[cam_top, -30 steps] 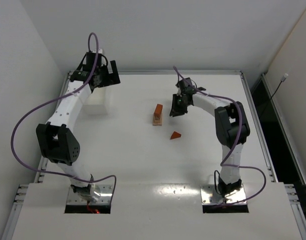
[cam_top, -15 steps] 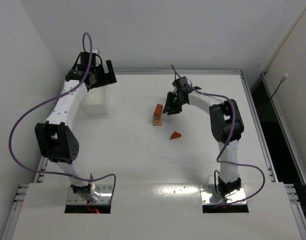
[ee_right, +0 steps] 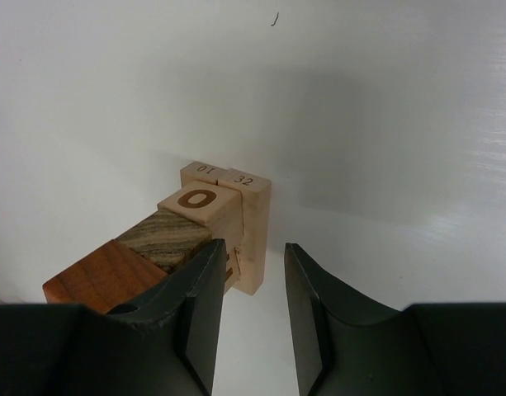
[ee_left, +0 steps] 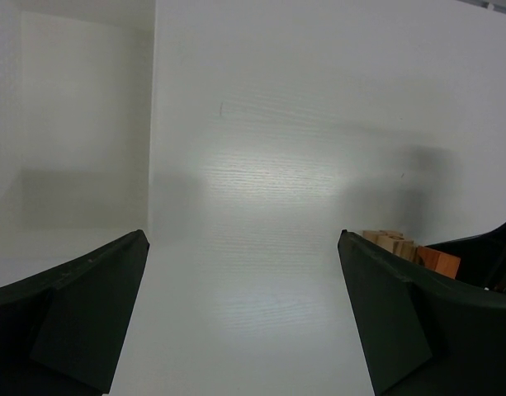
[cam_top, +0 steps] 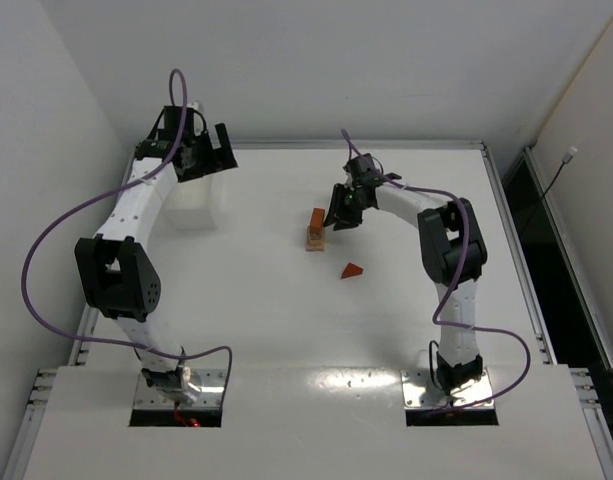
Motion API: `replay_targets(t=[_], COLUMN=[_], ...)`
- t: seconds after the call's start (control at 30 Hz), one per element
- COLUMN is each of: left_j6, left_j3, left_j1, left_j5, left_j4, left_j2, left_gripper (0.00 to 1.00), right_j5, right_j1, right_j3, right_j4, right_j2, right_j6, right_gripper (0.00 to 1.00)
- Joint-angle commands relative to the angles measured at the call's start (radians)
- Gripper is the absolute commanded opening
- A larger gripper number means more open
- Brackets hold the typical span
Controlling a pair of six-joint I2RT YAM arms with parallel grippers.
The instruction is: Build the wood block tower
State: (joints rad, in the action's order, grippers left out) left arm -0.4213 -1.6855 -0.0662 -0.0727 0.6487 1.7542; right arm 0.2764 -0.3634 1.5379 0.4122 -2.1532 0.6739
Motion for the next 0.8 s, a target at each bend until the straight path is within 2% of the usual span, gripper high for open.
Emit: replay_targets(t=[0.0,0.4,0.6,0.77], left_j6=[-0.014,-0.014,-0.023,-0.033], left_j3=[-0.036,-0.036,-0.045,-0.033], left_j1=[0.012,0.012,0.012,0.012], left_j5=[-0.019,-0.029,-0.038,-0.038], left_j4=[-0.015,-0.024,-0.024,-0.033], left_j2=[0.002,0.011,0.021,0.021], left_gripper=[1.0,1.0,1.0,1.0], right_j5=[0.017,0.026,-0.006,-0.049], right_j1=[-0.006,-0.006,-0.006,0.004], right_j3=[0.053,0.053,0.035,0.001], right_j4=[-0.032,-0.041,-0.032,-0.032], right_j2=[0.007,-0.002,0.018,0.053], right_j6=[0.013,0.013,0.013,0.004], right_gripper=[0.32,0.35,0.46,0.46])
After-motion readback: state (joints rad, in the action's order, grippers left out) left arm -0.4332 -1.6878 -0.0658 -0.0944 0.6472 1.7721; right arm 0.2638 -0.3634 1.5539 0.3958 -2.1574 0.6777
